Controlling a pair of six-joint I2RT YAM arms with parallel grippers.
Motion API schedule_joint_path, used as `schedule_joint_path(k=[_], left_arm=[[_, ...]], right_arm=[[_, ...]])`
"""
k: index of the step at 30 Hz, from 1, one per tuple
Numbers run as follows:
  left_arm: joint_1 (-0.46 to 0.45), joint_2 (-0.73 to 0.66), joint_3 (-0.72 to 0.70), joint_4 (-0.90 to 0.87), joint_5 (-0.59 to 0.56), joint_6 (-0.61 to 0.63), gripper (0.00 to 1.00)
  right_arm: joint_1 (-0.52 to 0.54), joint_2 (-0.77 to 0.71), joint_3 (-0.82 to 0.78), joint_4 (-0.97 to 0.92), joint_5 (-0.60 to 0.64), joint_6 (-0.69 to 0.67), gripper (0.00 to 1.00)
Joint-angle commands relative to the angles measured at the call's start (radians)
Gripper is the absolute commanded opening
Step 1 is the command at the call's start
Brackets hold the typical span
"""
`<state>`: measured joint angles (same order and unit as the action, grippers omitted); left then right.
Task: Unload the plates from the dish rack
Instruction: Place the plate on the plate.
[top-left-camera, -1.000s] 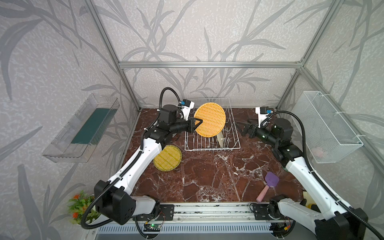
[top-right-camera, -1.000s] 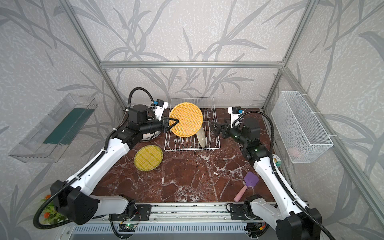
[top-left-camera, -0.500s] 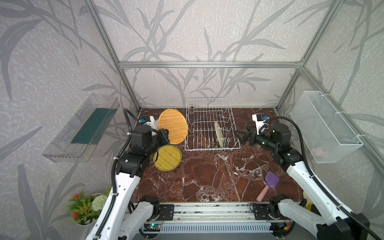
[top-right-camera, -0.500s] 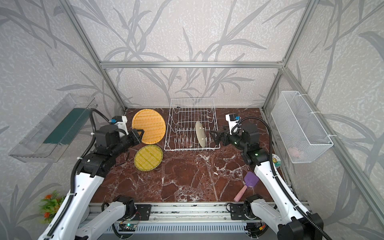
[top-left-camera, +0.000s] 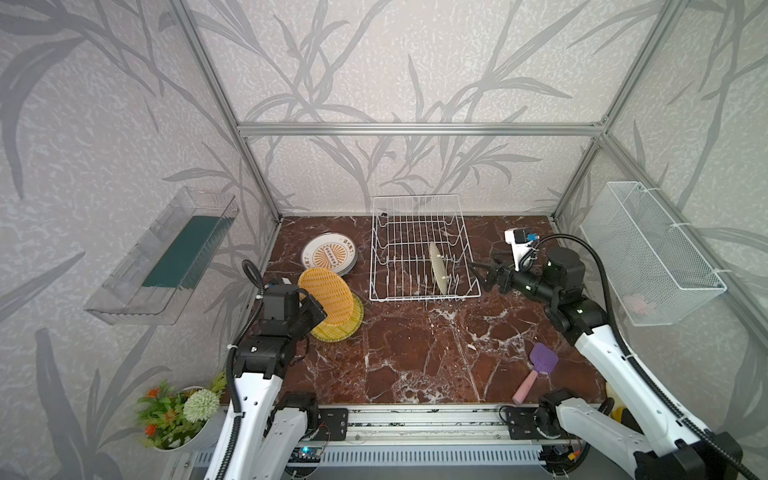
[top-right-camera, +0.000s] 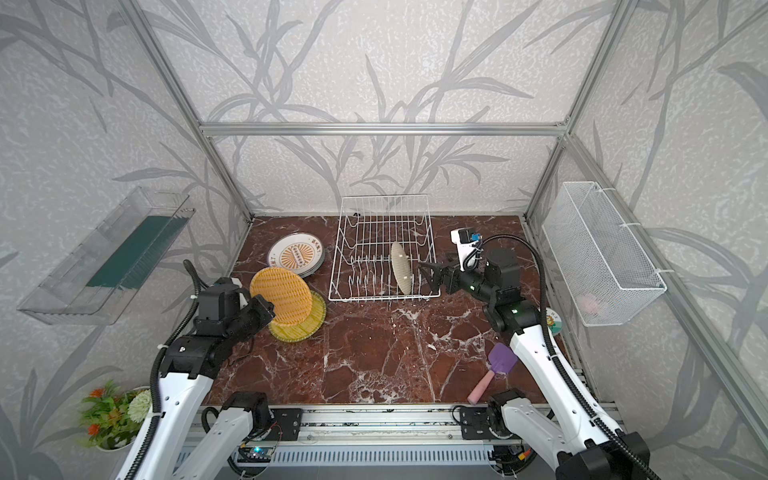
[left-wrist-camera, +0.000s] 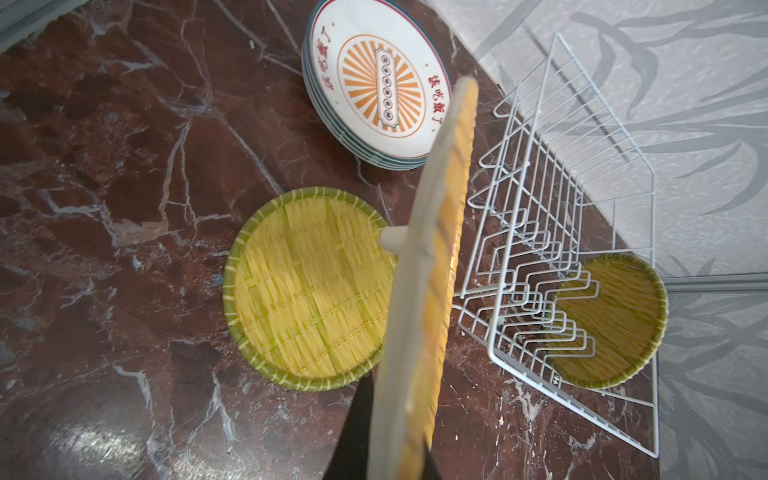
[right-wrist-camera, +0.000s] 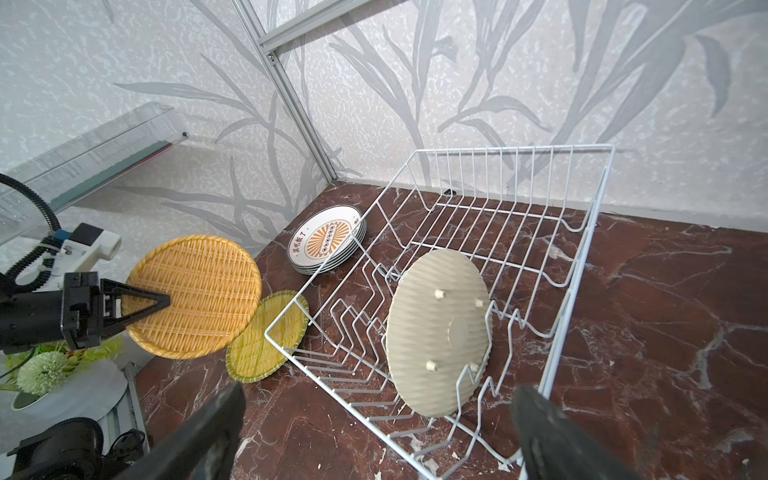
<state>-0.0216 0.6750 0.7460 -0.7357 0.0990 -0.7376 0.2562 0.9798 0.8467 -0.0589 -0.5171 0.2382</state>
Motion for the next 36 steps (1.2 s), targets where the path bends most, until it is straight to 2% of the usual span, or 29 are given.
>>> schedule_joint_path(k=[1,5,9,24,36], left_arm=[[0.037,-0.016,-0.054,0.065,0.019,-0.034,0.0],[0.089,-0.012,-0.143,0.18,0.125,-0.054,0.0],[0.122,0.004,-0.193,0.26,0.179,-0.055,0.0],[0.173,0.107,-0.271,0.426,0.292,-0.049,0.0],[0.225,0.136,-0.365,0.56,0.346,-0.109,0.0]], right_arm=[[0.006,-0.004,0.009,-0.017,-0.011,-0.007,0.99],[0.006,0.005,0.007,-0.004,0.0,-0.006,0.99],[0.006,0.011,0.018,-0.009,-0.002,-0.012,0.99],[0.006,0.042,0.013,0.027,-0.02,-0.005,0.99],[0.009,0.061,0.01,0.053,-0.032,0.007,0.99]])
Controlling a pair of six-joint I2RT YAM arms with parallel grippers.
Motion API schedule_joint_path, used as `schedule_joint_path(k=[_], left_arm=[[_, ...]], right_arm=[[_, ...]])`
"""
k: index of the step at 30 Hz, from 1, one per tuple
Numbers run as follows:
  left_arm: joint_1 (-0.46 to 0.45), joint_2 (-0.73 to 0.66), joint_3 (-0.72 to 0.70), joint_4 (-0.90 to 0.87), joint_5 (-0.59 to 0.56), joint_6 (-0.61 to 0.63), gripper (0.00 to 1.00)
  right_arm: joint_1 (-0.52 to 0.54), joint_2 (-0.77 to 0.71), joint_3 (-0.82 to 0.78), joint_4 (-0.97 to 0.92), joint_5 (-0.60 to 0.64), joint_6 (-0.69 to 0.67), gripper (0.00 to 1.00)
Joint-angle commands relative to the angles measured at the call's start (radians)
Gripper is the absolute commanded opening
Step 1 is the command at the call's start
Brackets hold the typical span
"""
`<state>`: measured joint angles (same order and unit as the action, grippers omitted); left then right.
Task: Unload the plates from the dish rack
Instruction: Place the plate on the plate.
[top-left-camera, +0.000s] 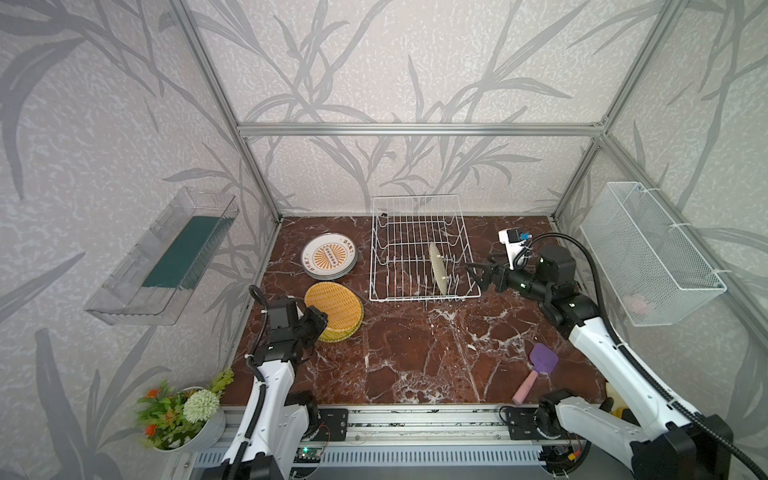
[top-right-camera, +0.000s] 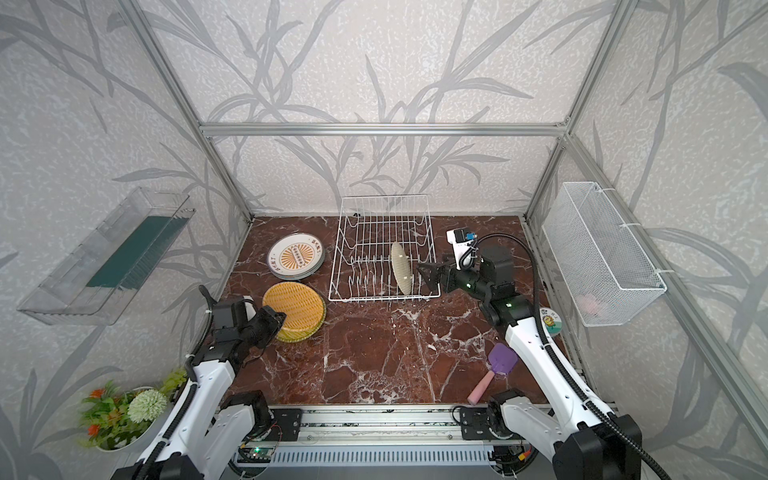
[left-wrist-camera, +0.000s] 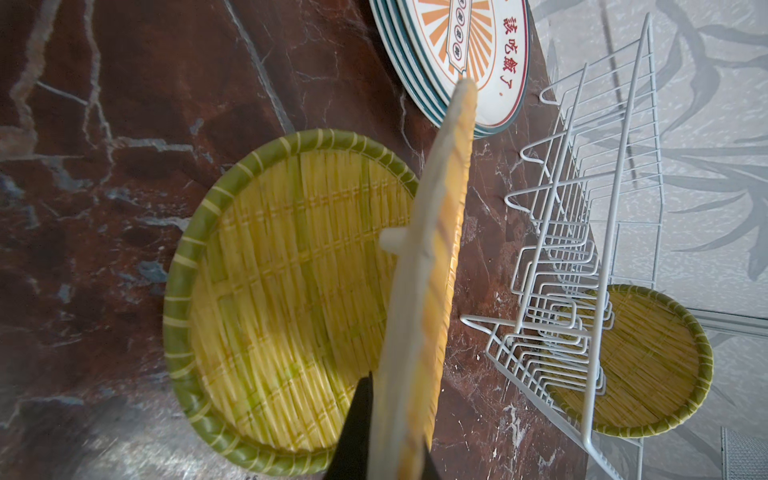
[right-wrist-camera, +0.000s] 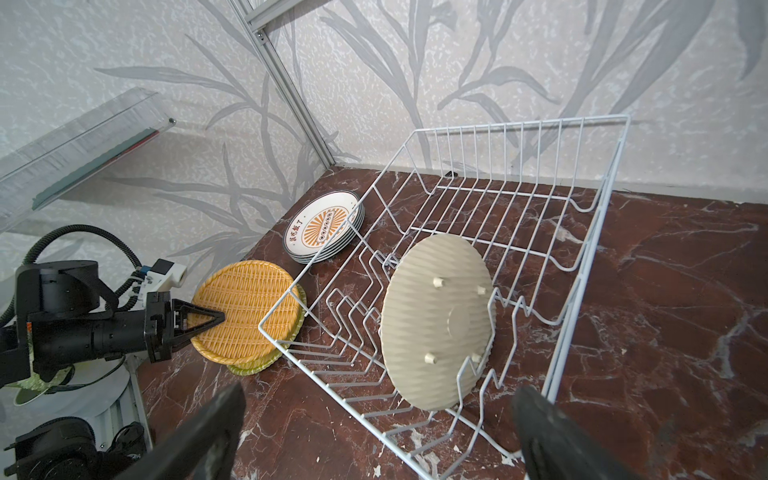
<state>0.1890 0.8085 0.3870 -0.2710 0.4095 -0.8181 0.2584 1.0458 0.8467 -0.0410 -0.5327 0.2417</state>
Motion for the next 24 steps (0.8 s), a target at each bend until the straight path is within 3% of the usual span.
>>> schedule_joint_path(k=[1,12,21,24], left_arm=[[0.018,0.008,-0.01,0.103,0.041,-0.028,0.0],[0.049,0.064,-0.034,0.112,0.054,-0.048,0.0],[0.059,0.025,-0.046,0.035,0.043,-0.07,0.17],[0.062,0.029,-0.053,0.029,0.046,-0.079,0.18]], right_arm=[[0.007,-0.007,0.008,0.034,-0.015,0.002,0.99],[0.008,-0.015,0.005,0.038,-0.009,0.006,0.99],[0.008,-0.01,0.005,0.041,-0.013,-0.004,0.99],[0.009,-0.003,0.006,0.041,-0.019,-0.005,0.99]])
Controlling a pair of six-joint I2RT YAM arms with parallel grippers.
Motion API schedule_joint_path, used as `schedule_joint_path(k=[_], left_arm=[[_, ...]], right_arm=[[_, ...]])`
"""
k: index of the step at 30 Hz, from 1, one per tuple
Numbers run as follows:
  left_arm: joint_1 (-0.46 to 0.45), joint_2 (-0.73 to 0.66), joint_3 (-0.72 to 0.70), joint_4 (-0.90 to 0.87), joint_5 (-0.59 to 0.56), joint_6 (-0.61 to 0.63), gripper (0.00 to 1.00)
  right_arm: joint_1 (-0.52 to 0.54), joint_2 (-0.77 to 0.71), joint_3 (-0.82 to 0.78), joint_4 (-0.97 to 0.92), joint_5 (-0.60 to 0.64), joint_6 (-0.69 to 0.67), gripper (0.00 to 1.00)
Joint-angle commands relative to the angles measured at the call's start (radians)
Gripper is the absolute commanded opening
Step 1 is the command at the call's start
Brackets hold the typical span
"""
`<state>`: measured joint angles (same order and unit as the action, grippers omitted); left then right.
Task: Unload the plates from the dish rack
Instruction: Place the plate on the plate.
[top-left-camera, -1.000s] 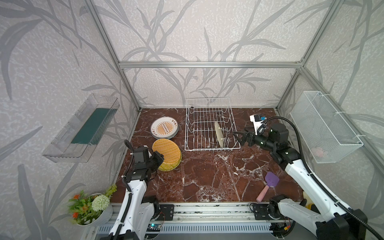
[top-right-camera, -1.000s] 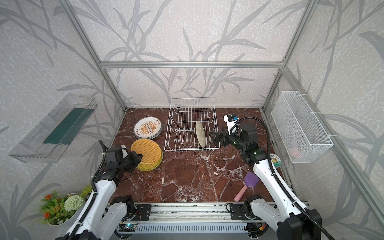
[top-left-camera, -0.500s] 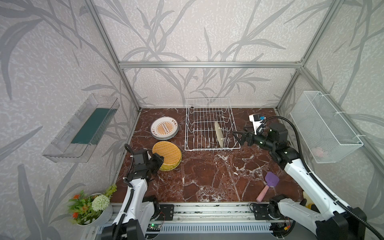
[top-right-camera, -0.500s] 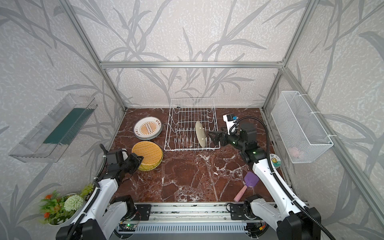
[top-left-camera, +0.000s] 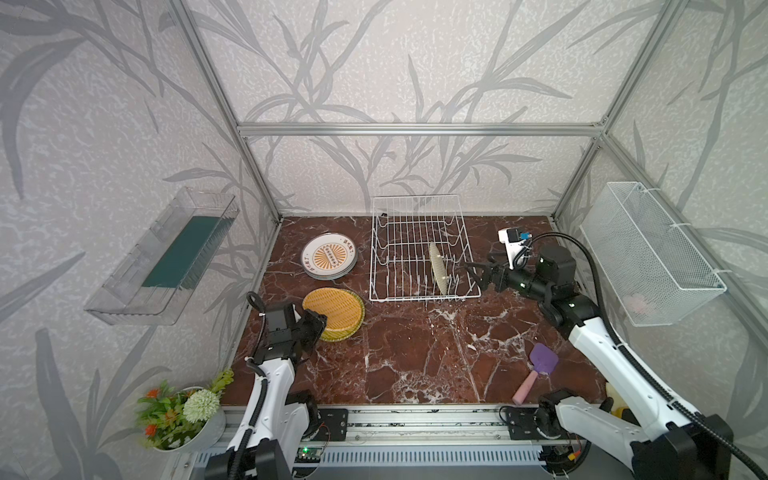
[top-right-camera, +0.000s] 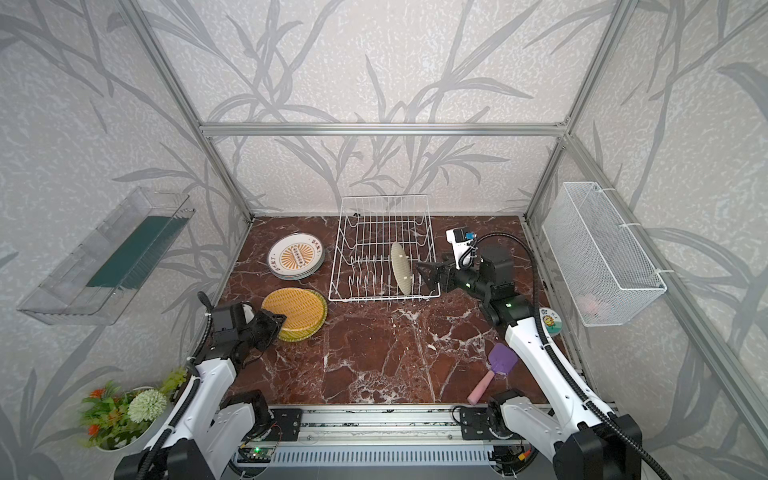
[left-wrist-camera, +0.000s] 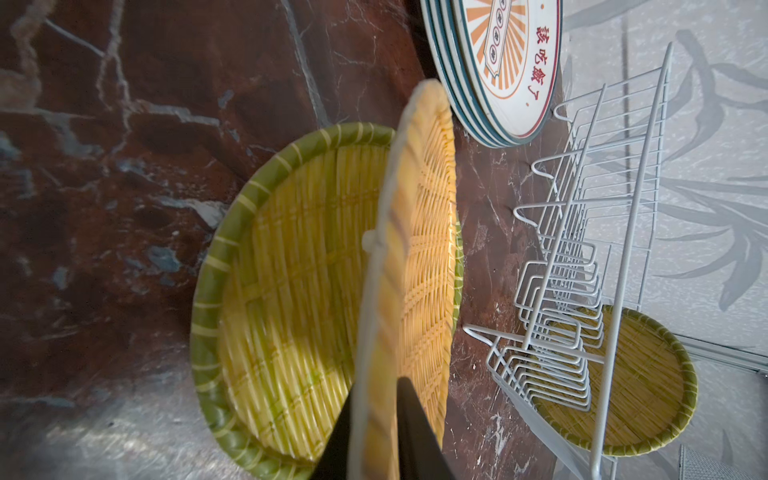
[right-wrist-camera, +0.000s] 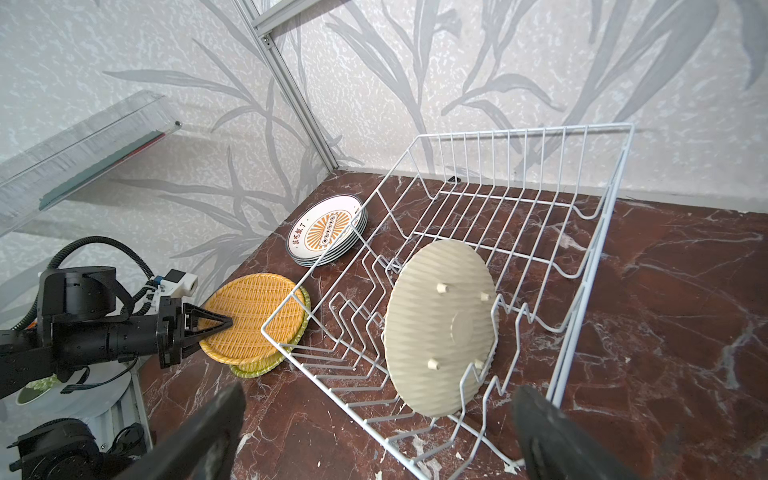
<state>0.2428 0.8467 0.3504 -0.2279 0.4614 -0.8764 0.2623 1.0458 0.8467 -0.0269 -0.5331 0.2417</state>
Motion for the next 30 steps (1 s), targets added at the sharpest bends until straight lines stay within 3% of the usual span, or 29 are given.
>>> schedule_joint_path(k=[1,5,16,23,30], left_arm=[[0.009,-0.005,-0.02,-0.016,-0.005,-0.027,0.19],[0.01,-0.001,-0.027,-0.02,-0.007,-0.035,0.22],[0.01,0.038,-0.014,-0.064,-0.027,-0.027,0.49],[0.011,0.052,0.009,-0.108,-0.042,-0.011,0.6],[0.01,0.062,0.078,-0.212,-0.053,0.019,0.84]], right_arm=[[0.005,-0.003,0.006,0.027,-0.02,-0.004,0.99],[0.005,-0.01,0.006,0.027,-0.02,-0.004,0.99],[0.005,-0.005,0.006,0.024,-0.019,-0.008,0.99],[0.005,-0.01,0.006,0.022,-0.016,-0.008,0.99],[0.005,-0.006,0.006,0.025,-0.018,-0.004,0.99]])
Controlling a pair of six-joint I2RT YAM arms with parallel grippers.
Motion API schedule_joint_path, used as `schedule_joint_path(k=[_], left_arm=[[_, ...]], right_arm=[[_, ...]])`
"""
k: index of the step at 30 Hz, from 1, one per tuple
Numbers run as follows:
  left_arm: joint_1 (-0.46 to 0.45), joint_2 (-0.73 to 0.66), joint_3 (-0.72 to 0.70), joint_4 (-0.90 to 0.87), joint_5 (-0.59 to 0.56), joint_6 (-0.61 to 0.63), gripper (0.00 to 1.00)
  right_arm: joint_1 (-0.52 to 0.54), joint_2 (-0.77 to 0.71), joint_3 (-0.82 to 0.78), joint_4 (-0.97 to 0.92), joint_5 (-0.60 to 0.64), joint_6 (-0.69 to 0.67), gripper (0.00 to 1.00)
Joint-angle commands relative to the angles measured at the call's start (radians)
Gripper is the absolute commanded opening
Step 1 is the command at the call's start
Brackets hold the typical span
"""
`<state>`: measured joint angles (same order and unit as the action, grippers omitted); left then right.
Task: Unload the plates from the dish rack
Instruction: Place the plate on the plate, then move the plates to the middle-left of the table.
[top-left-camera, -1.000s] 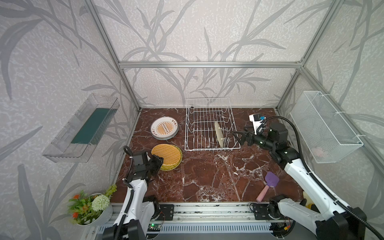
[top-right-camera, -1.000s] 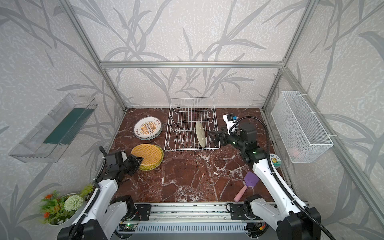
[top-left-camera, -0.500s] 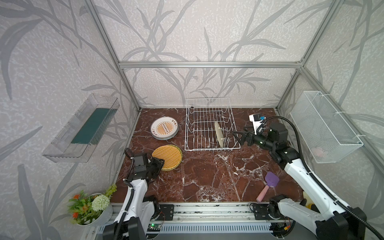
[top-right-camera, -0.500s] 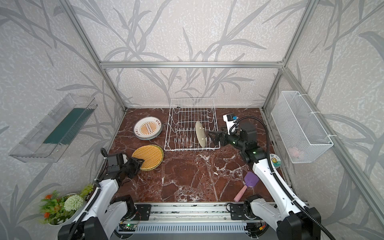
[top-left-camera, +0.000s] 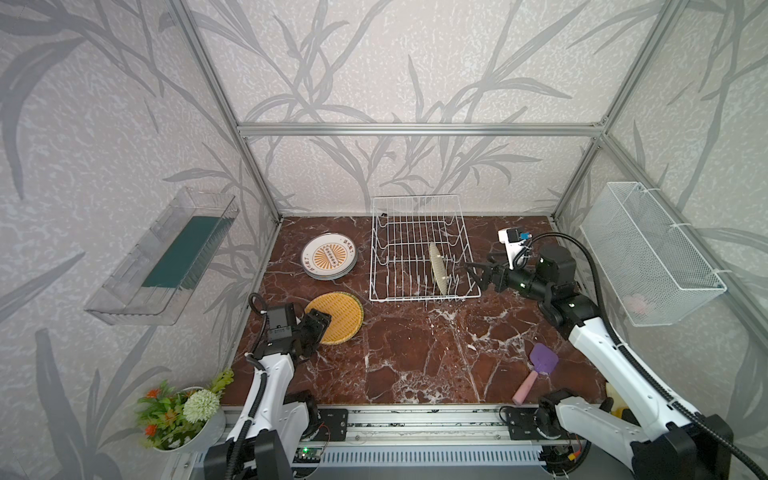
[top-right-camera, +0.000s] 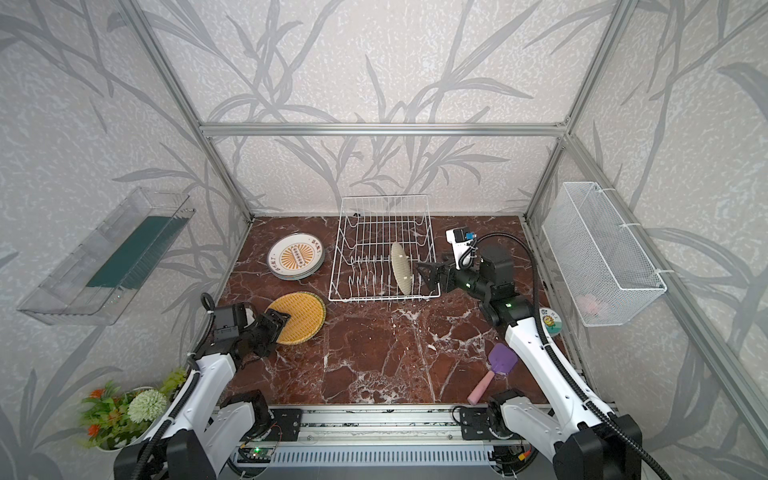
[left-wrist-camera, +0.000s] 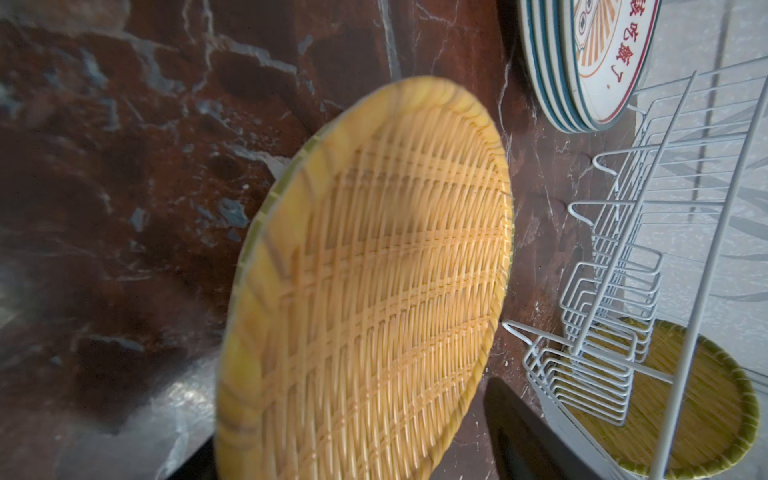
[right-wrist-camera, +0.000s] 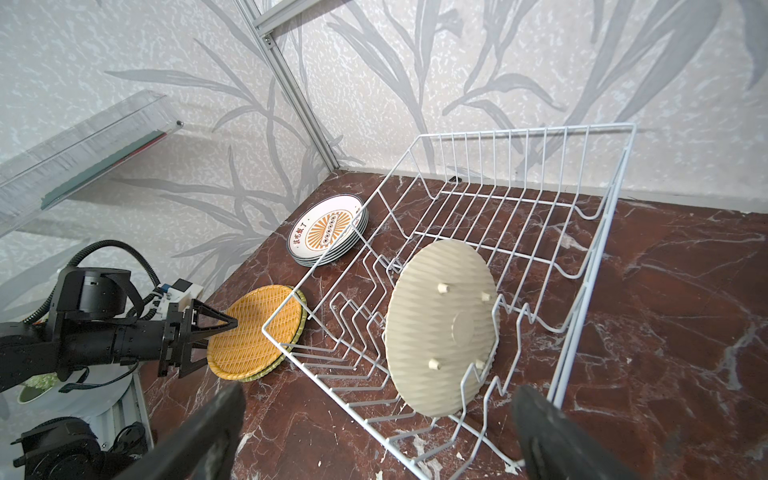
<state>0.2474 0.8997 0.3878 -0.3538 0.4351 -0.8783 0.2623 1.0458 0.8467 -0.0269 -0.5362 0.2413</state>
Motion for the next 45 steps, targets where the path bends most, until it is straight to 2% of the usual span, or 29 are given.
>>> schedule_joint_path(k=[1,6,15,21,33,45], left_arm=[[0.006,0.013,0.053,-0.098,-0.03,0.029,0.87],[0.006,0.031,0.099,-0.152,-0.041,0.05,0.99],[0.006,0.102,0.169,-0.19,-0.016,0.127,0.99],[0.006,0.159,0.266,-0.306,-0.11,0.259,0.99],[0.004,0.289,0.266,-0.274,-0.032,0.285,0.99],[0.003,0.35,0.283,-0.269,-0.048,0.311,0.99]], right_arm=[[0.005,-0.006,0.006,0.026,-0.015,-0.004,0.99],[0.005,-0.006,0.005,0.027,-0.015,-0.002,0.99],[0.005,-0.004,0.003,0.03,-0.015,-0.002,0.99],[0.005,0.008,0.005,0.036,-0.021,0.0,0.99],[0.005,0.0,0.006,0.029,-0.008,-0.008,0.99],[0.005,0.014,0.011,0.045,-0.013,0.011,0.99]])
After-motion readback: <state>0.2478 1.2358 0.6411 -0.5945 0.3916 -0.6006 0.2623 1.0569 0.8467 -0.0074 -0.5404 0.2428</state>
